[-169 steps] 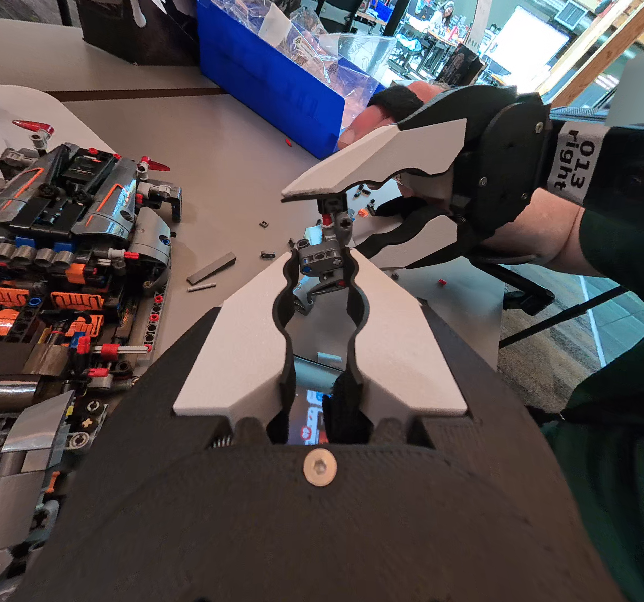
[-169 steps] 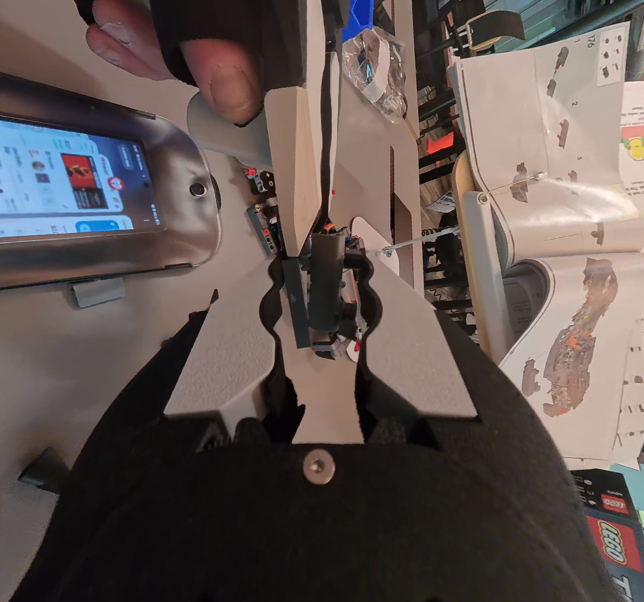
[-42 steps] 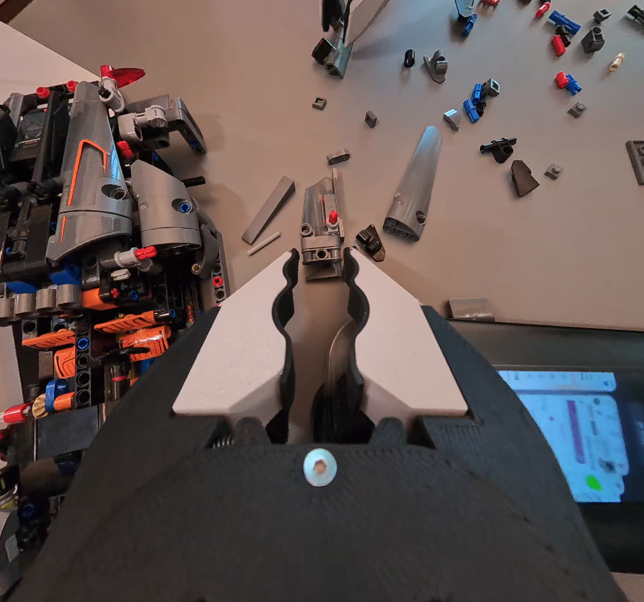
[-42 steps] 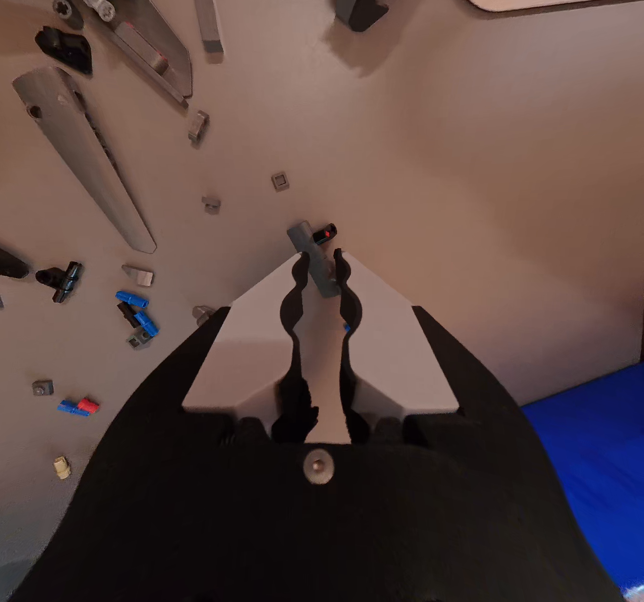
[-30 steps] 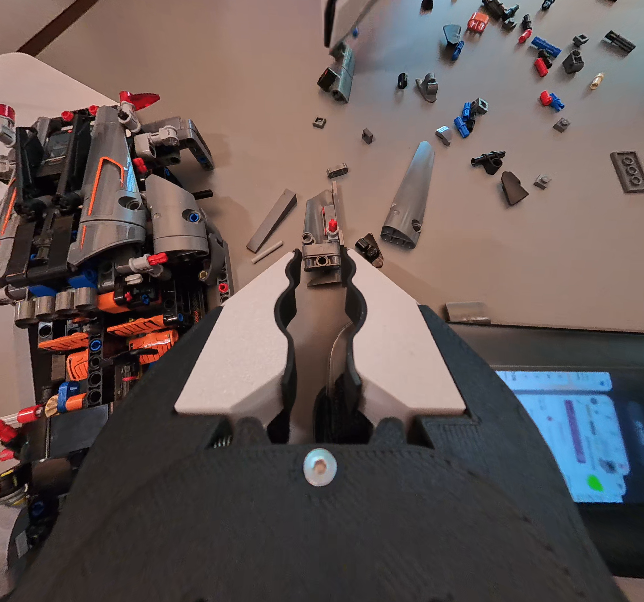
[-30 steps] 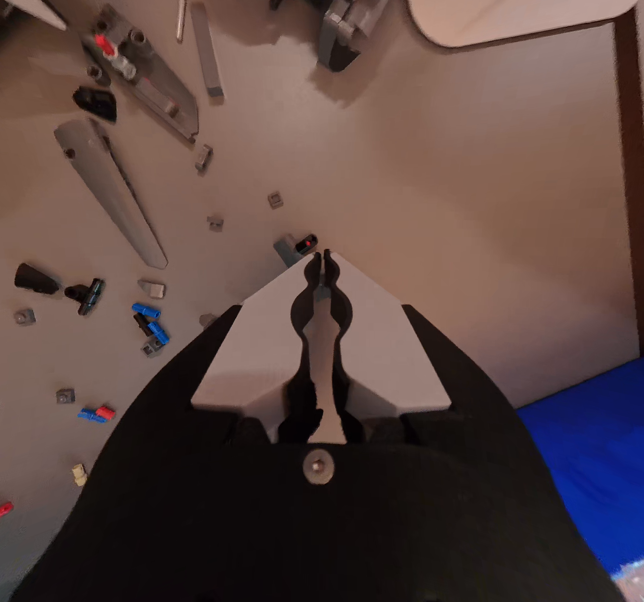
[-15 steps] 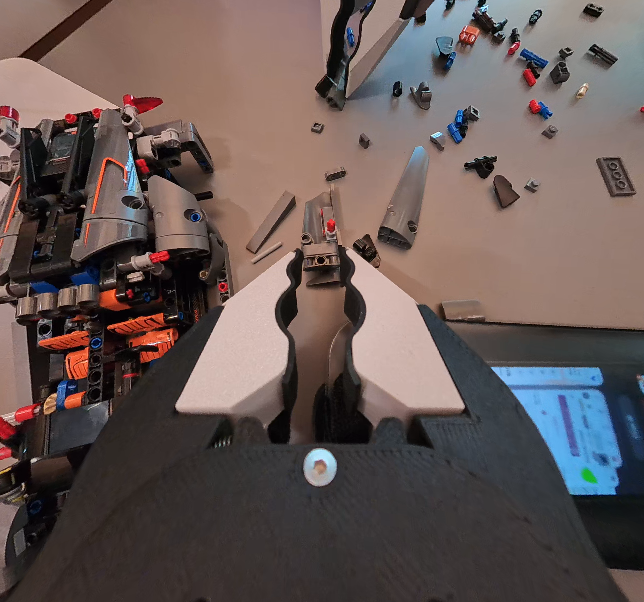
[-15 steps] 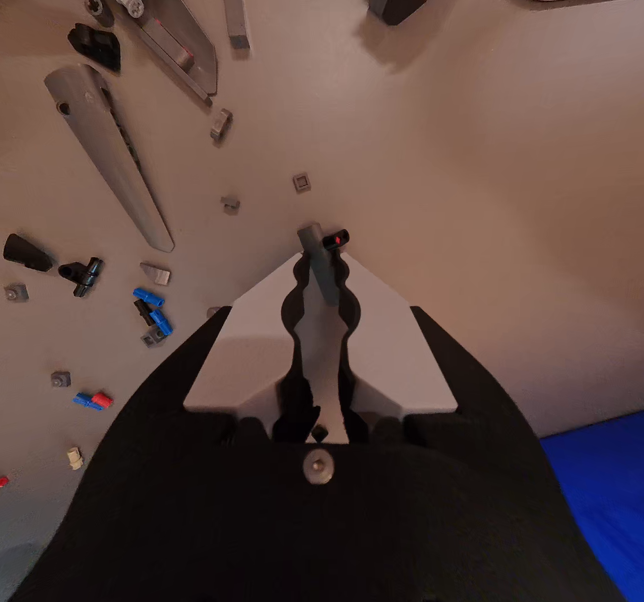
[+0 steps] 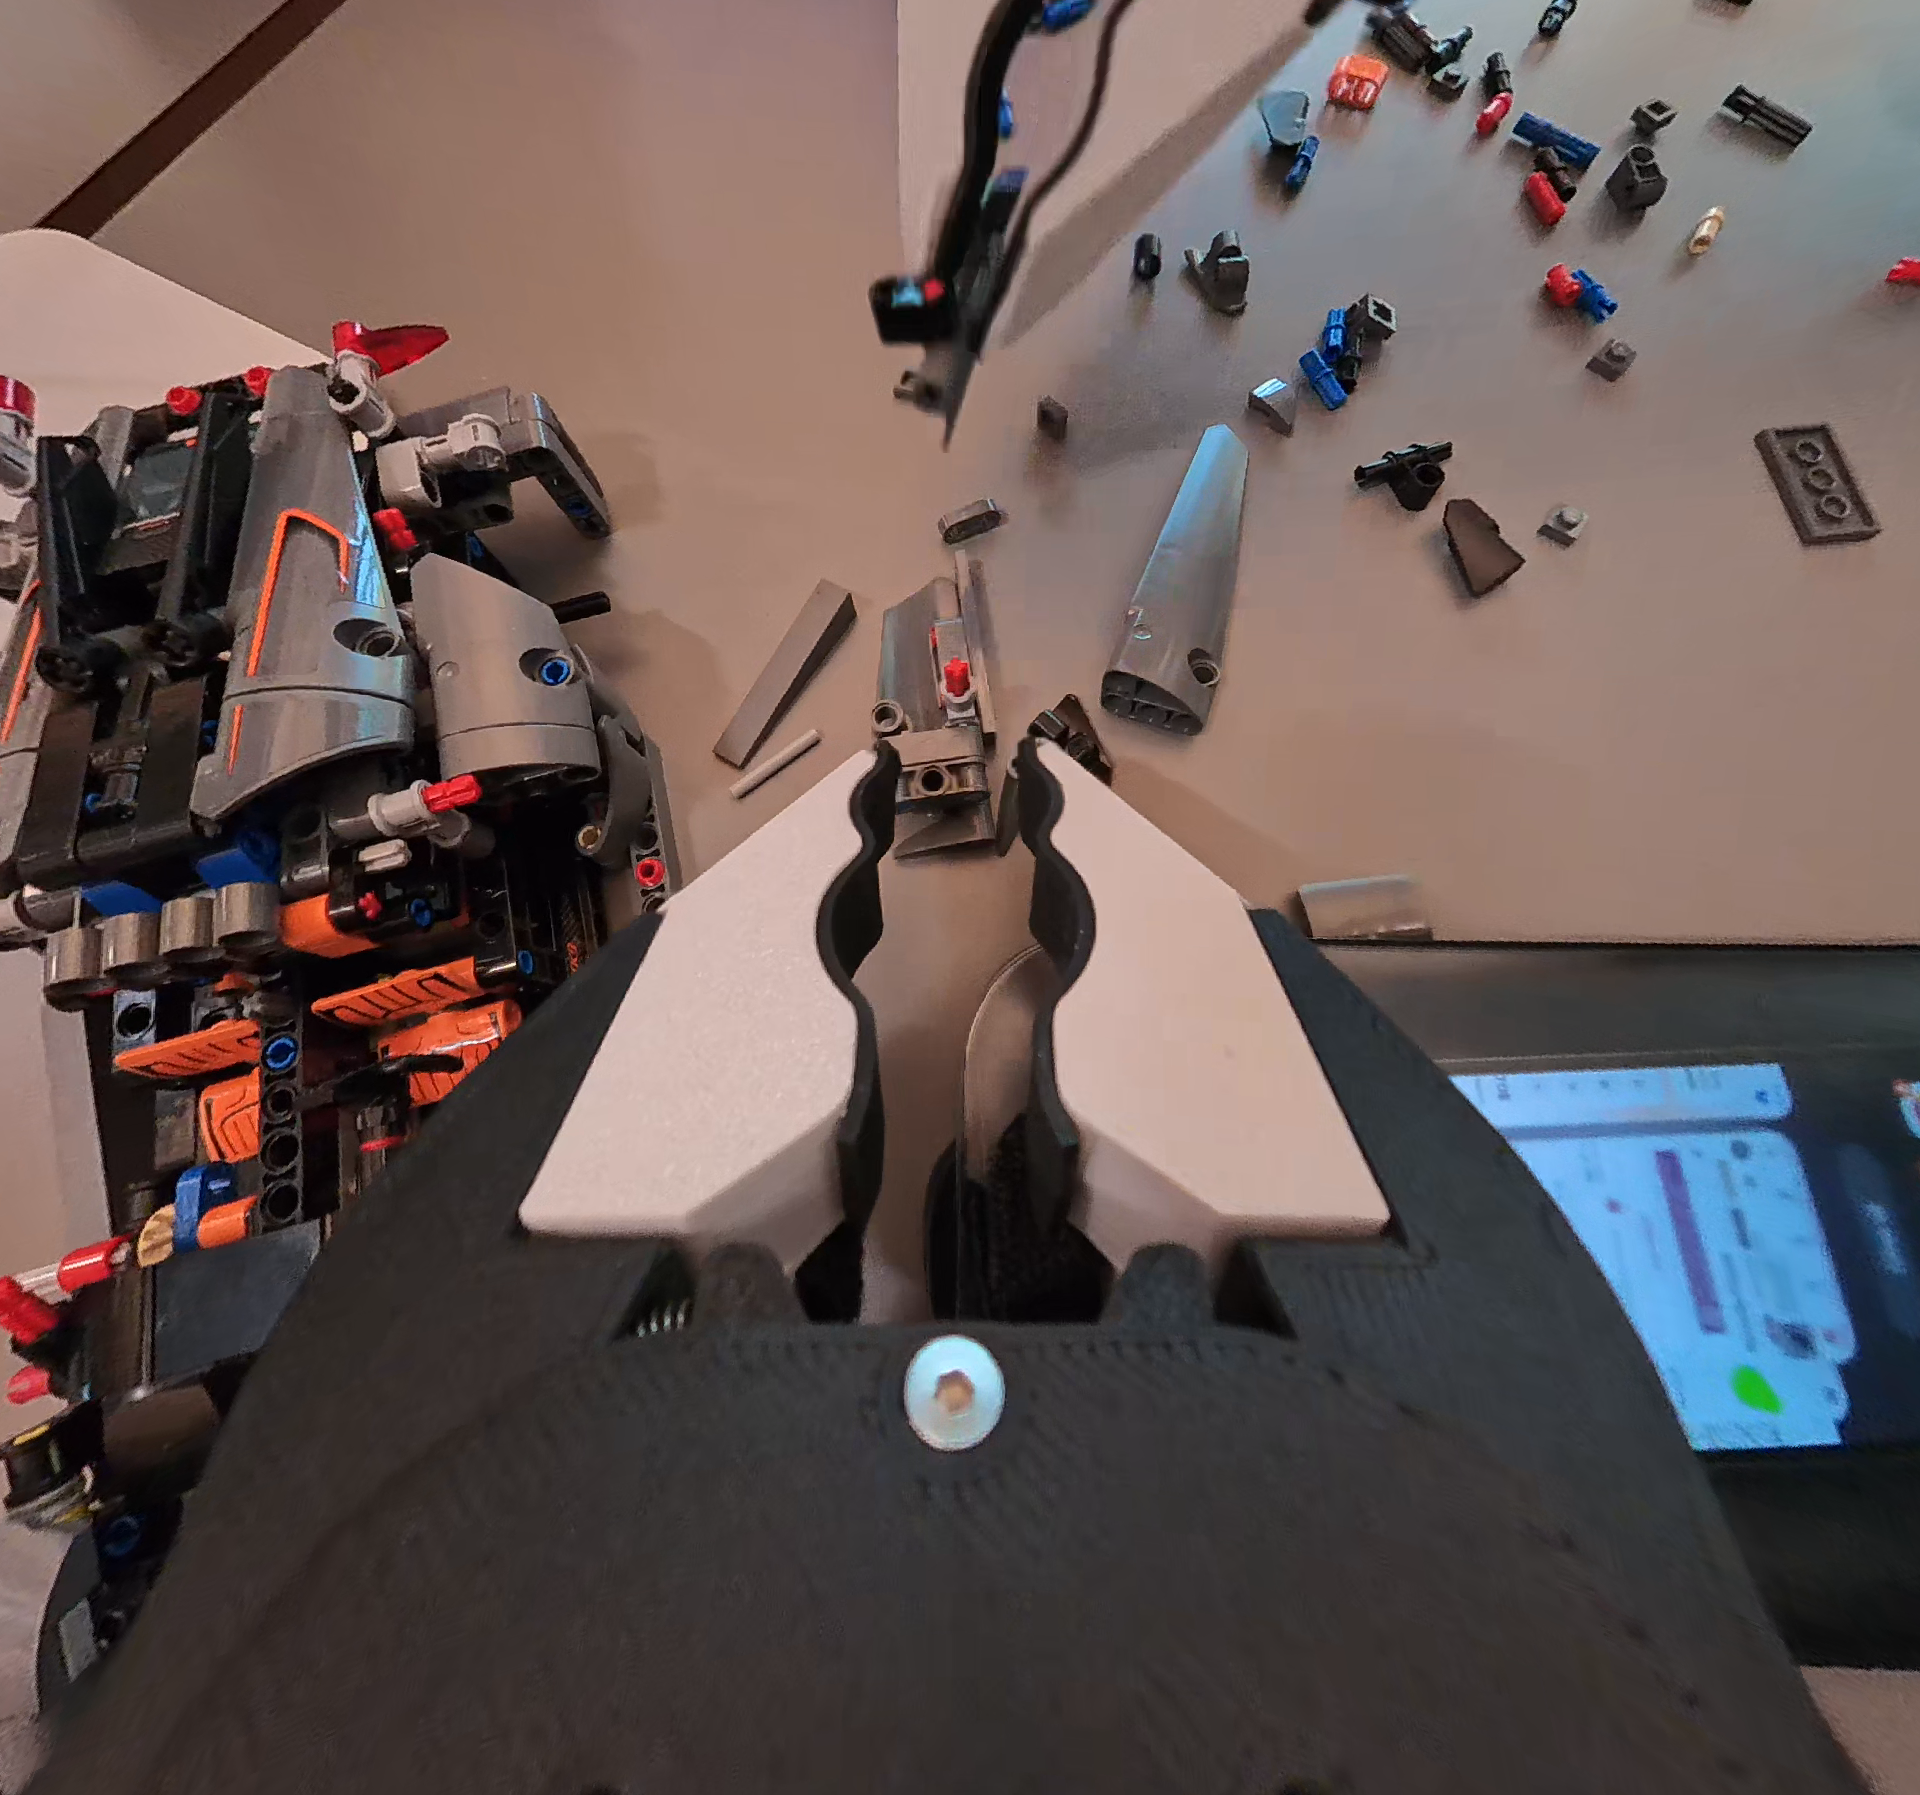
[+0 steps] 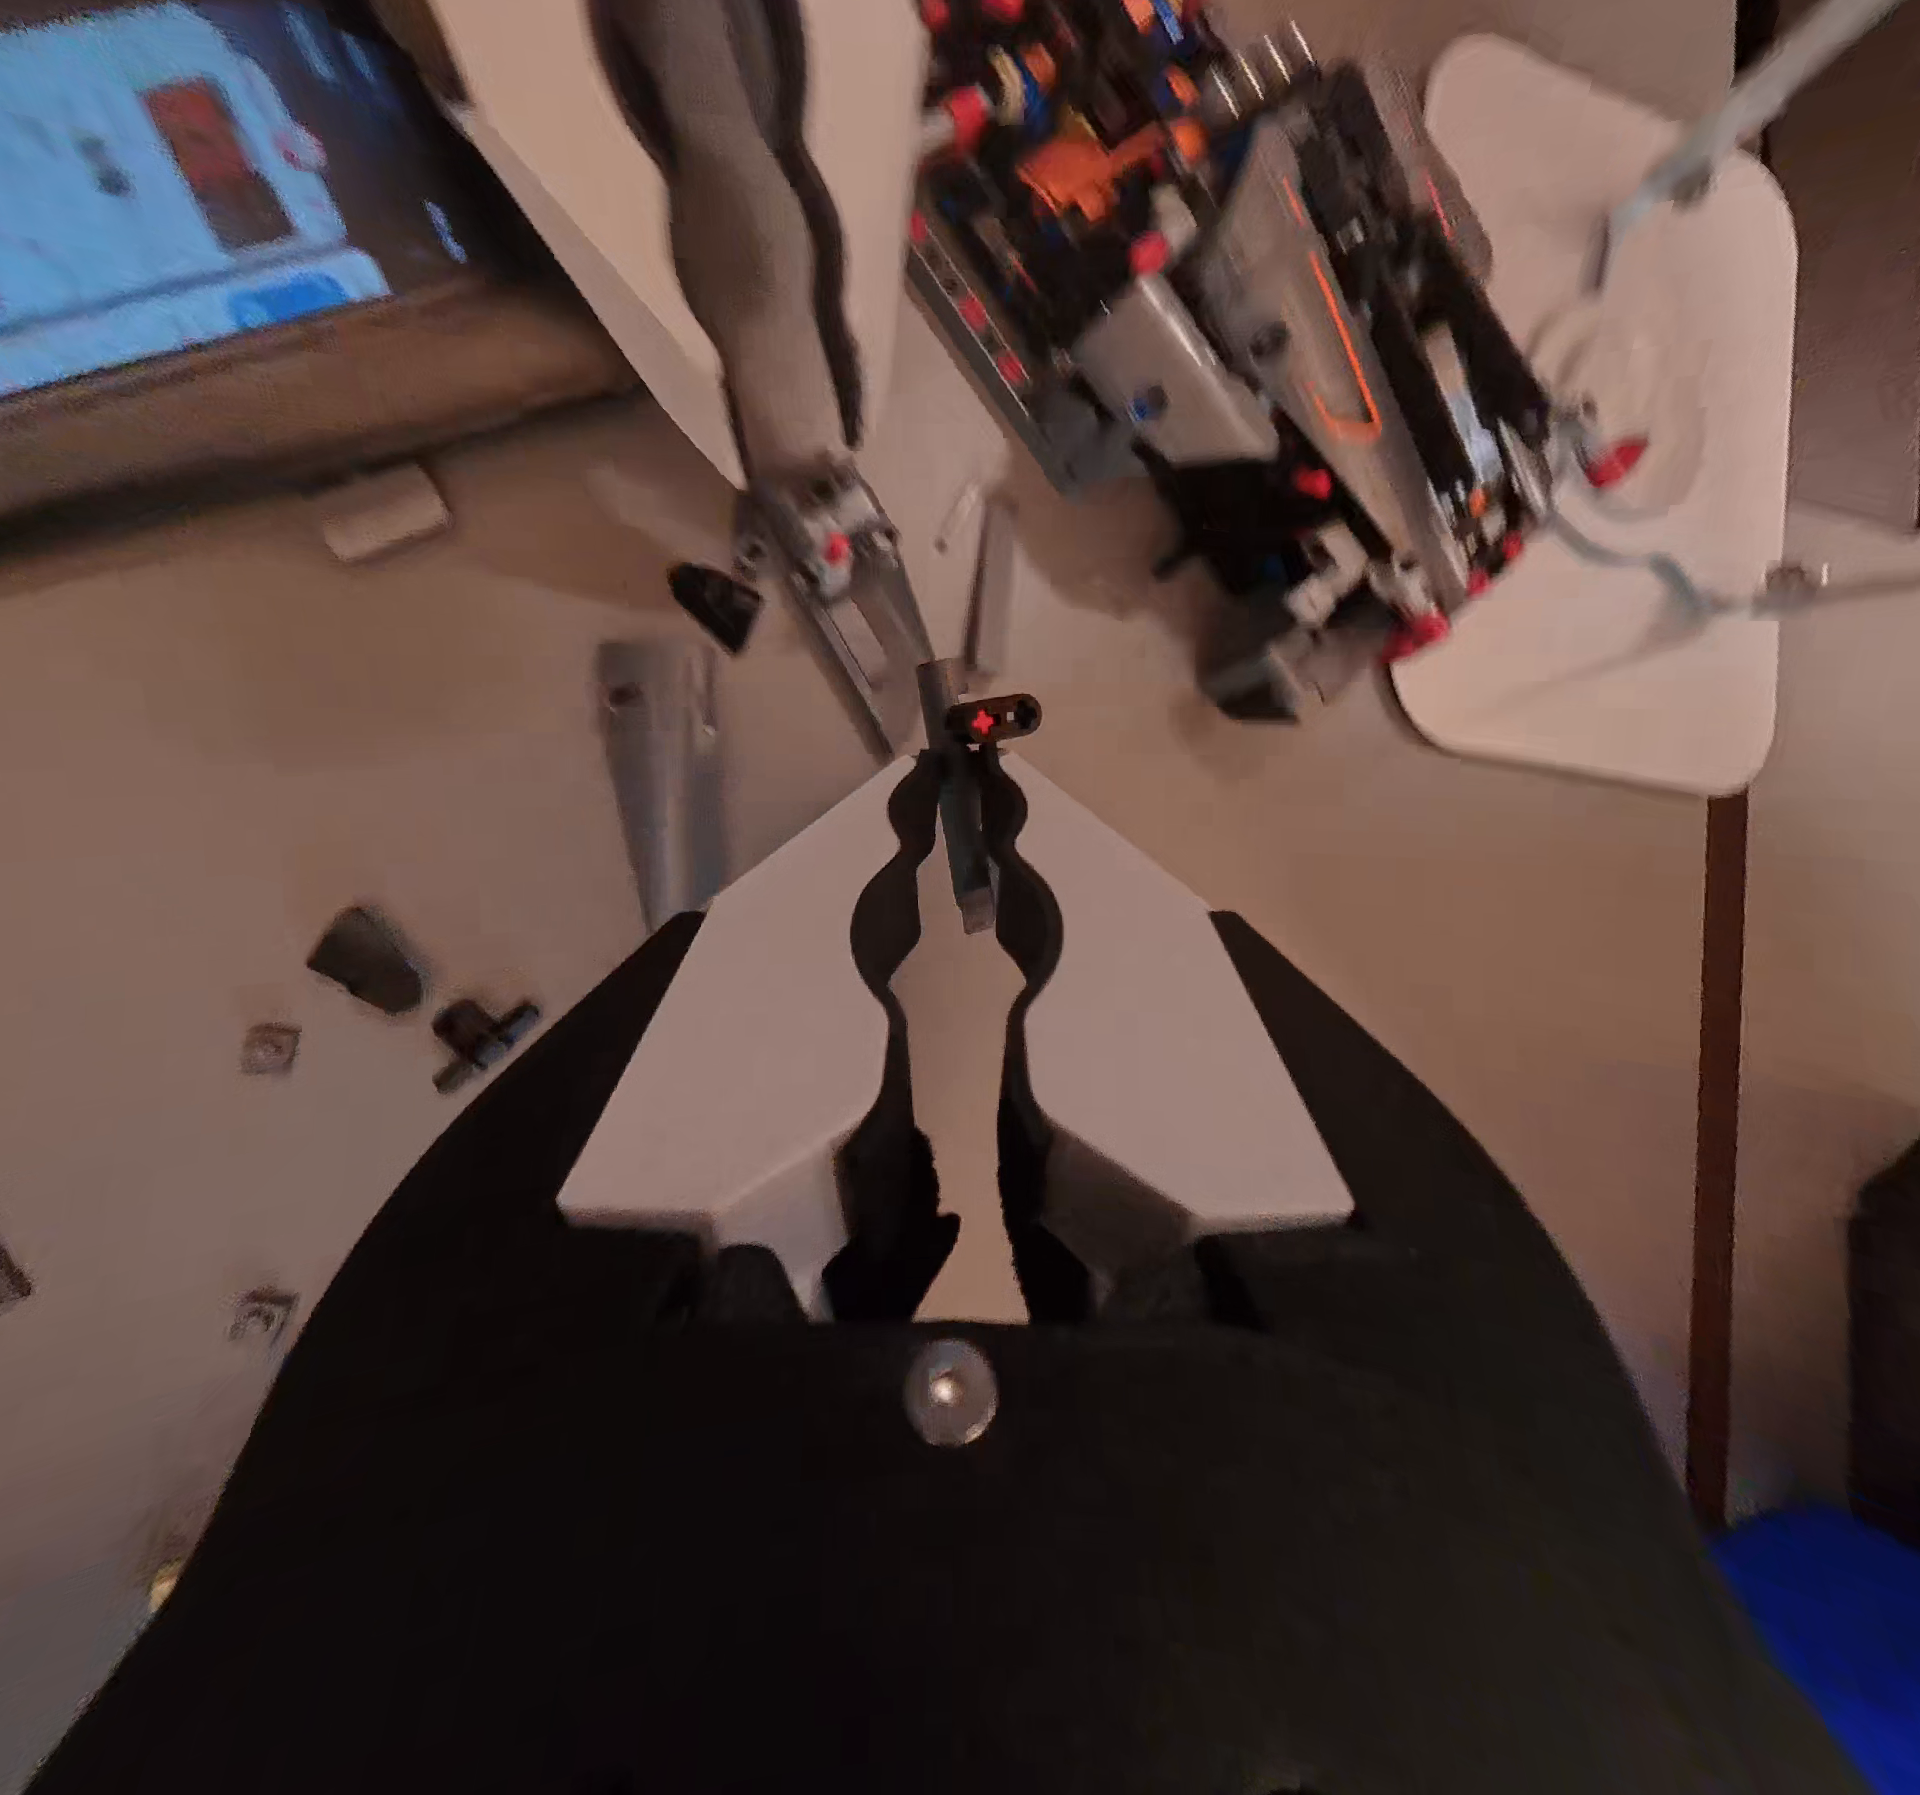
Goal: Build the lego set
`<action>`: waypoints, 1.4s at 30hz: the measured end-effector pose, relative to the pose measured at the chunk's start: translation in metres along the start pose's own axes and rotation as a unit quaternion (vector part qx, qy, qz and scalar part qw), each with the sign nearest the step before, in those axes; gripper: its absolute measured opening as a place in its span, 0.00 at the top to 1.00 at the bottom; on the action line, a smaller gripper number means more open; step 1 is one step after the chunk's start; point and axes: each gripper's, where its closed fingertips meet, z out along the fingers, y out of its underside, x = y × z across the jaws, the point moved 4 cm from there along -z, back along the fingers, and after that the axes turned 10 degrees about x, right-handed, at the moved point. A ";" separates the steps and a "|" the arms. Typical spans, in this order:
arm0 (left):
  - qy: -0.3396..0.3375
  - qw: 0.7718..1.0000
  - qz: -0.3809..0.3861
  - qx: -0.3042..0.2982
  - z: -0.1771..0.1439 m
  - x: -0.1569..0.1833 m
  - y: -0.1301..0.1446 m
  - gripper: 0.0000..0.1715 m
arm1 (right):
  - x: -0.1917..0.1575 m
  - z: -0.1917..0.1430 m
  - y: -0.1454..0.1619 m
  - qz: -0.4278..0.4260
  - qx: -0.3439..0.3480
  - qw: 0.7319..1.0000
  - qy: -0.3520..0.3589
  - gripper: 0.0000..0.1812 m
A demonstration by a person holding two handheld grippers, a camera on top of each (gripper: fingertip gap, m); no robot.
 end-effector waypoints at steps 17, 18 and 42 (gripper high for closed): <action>-0.010 0.999 0.034 0.032 0.000 0.003 -0.013 0.93 | -0.029 0.034 -0.019 -0.088 -0.012 0.994 -0.059 0.97; -0.009 0.999 0.034 0.033 0.000 0.003 -0.013 0.93 | -0.030 0.035 -0.019 -0.091 -0.015 0.994 -0.058 0.97; -0.003 0.999 0.035 -0.018 0.015 0.008 -0.004 0.97 | -0.028 0.042 -0.014 -0.074 -0.009 0.995 -0.063 0.97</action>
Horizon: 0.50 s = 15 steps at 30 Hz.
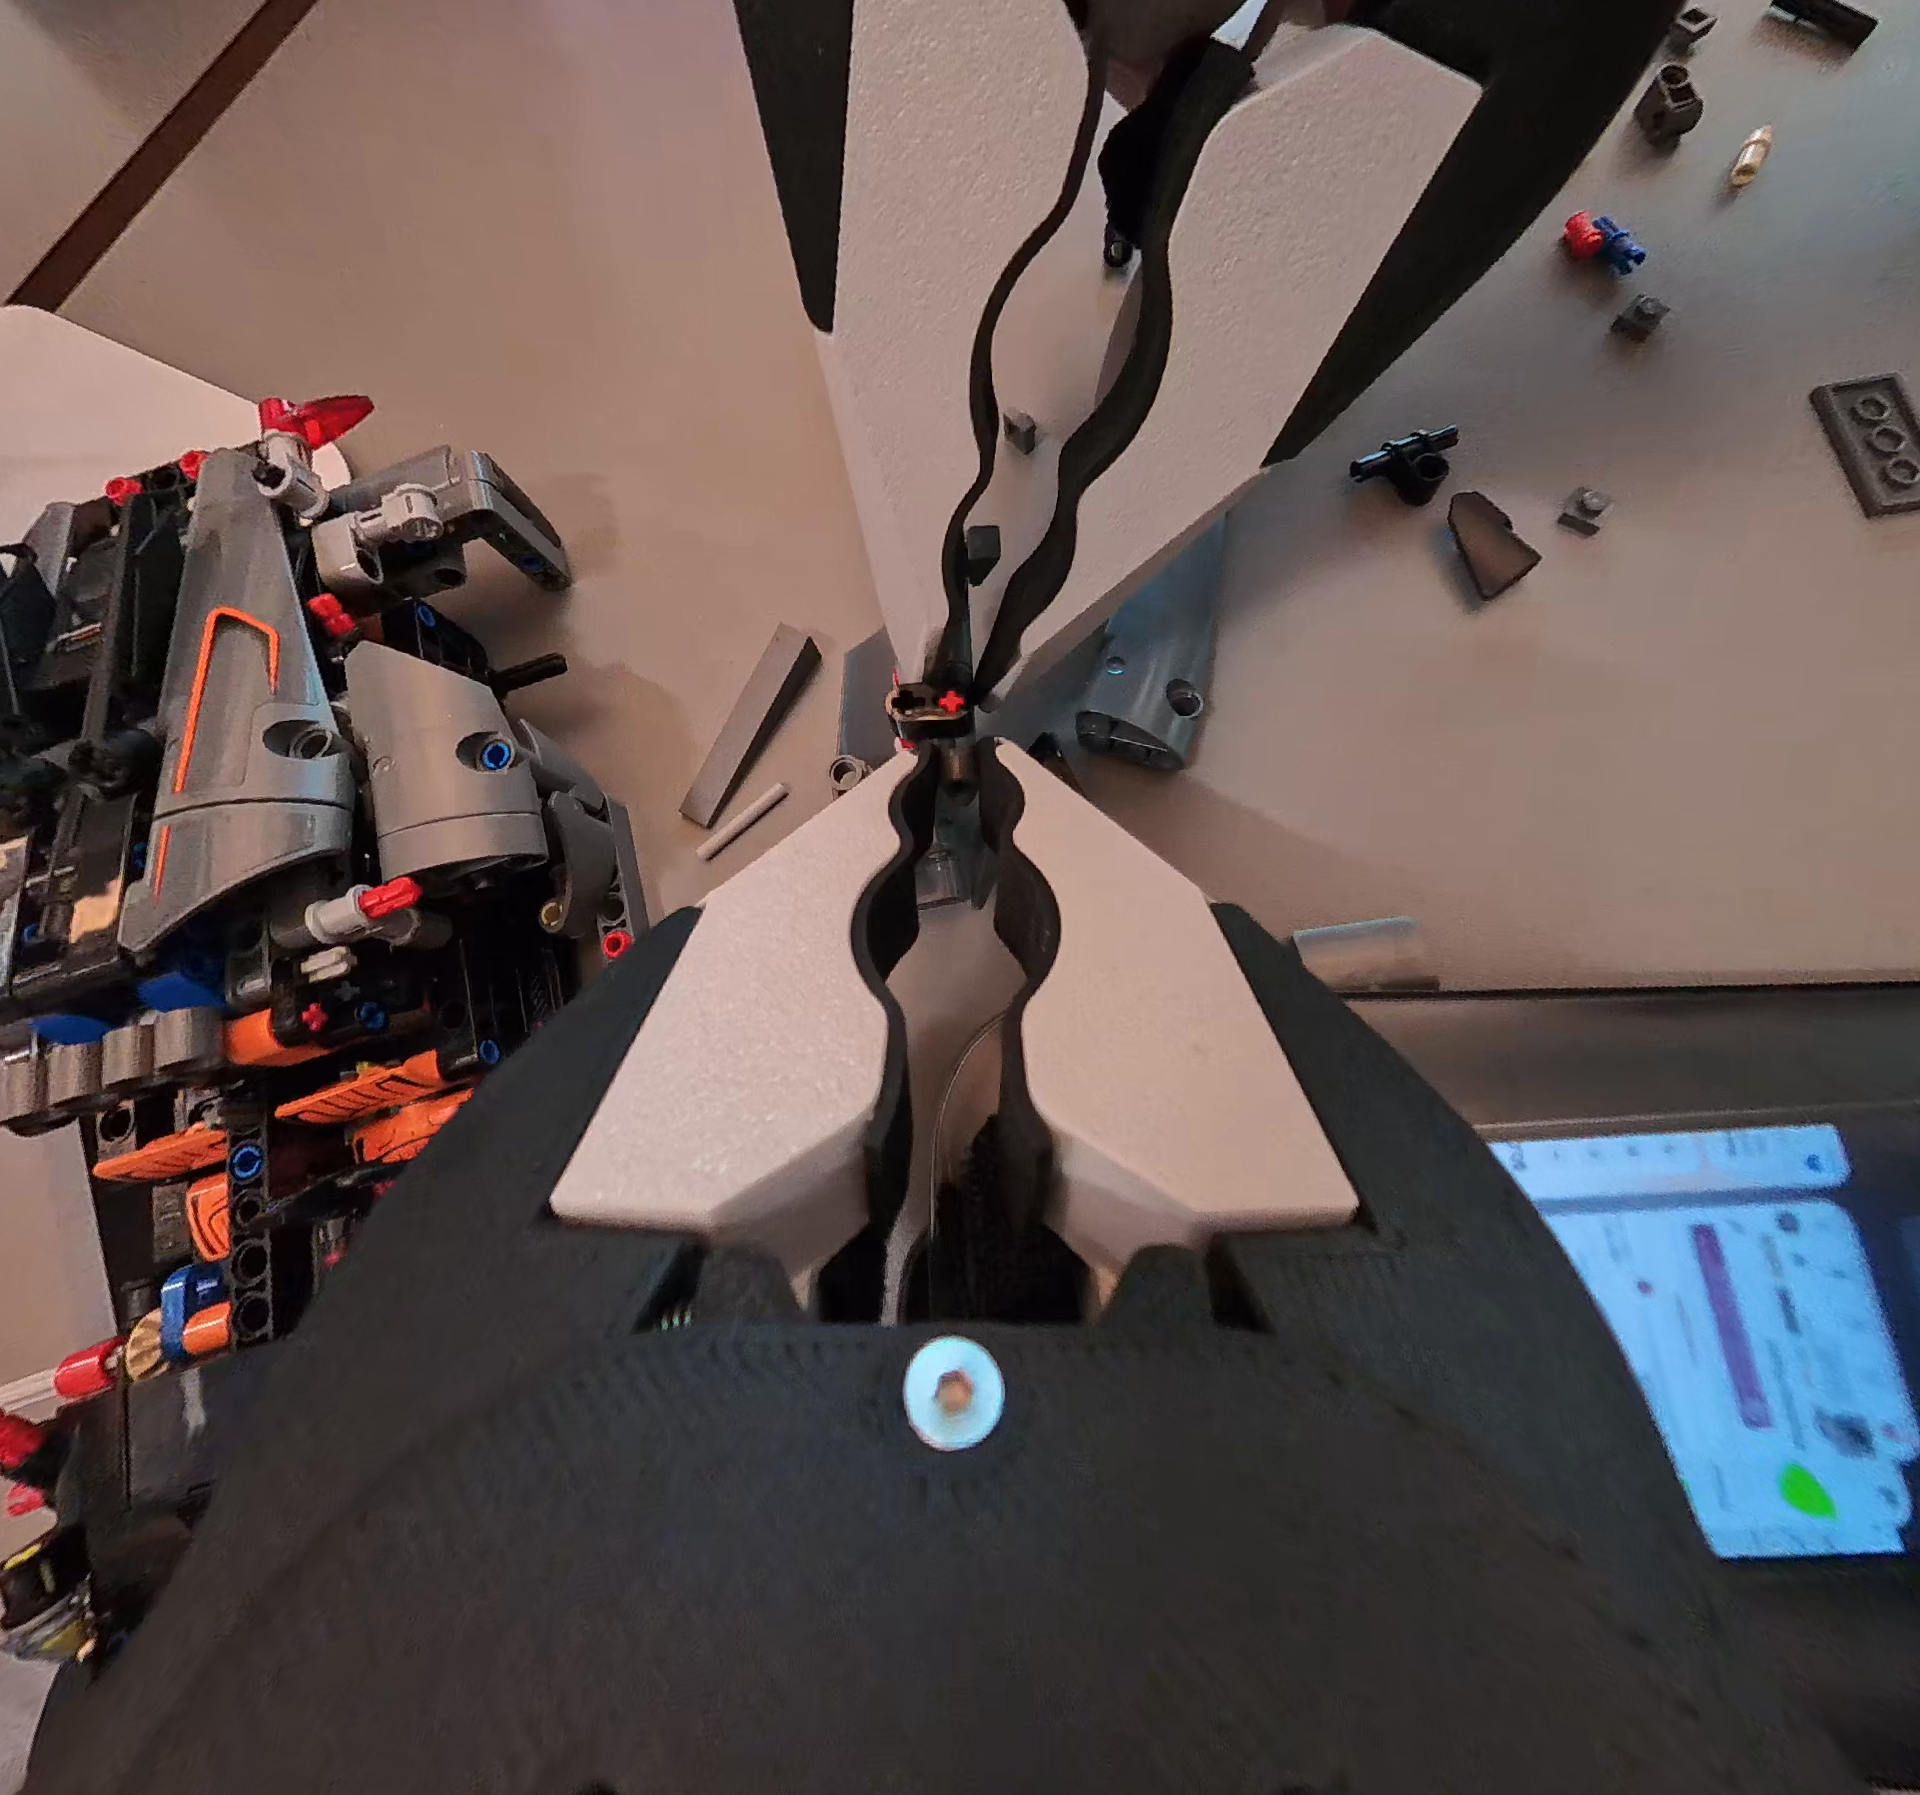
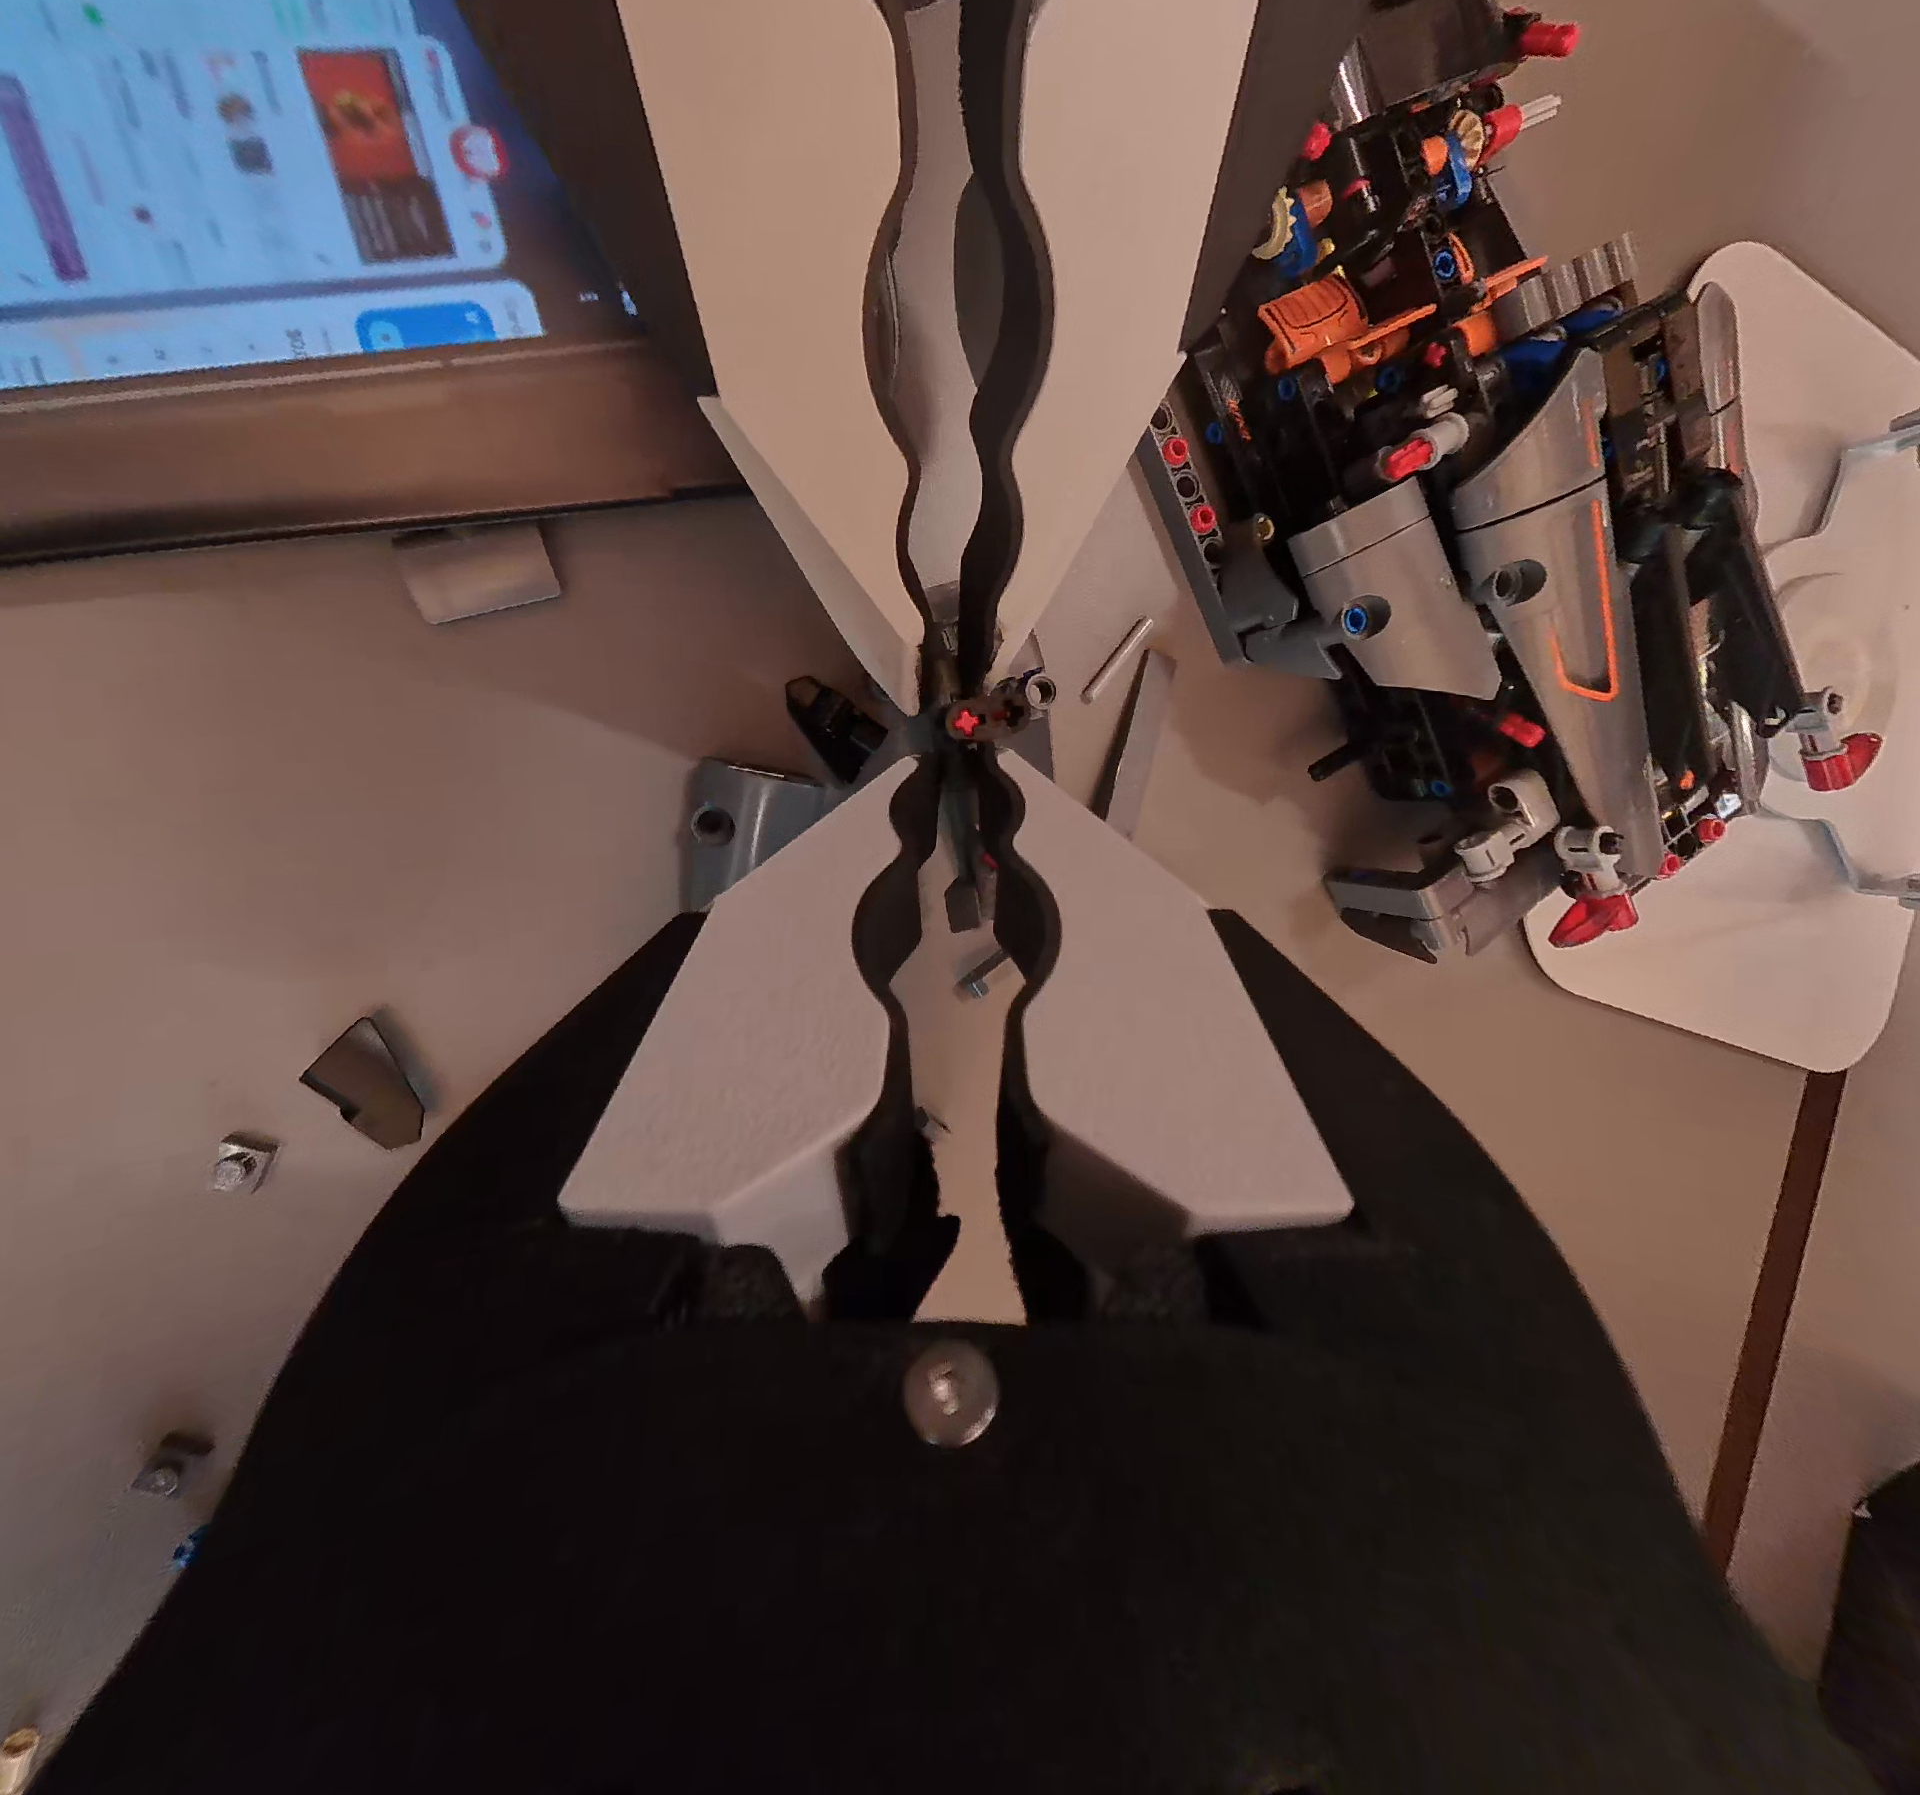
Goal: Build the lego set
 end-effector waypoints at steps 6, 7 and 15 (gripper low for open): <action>-0.002 1.000 -0.014 -0.006 0.000 -0.001 0.002 0.97 | 0.002 0.001 -0.001 0.012 0.003 1.000 0.004 0.97; -0.003 1.000 -0.015 -0.007 0.000 -0.002 0.002 0.97 | 0.002 0.001 -0.001 0.012 0.004 1.000 0.005 0.97; -0.003 1.000 -0.017 -0.007 0.001 -0.002 0.002 0.97 | 0.006 -0.005 -0.002 0.026 0.016 0.999 0.011 0.97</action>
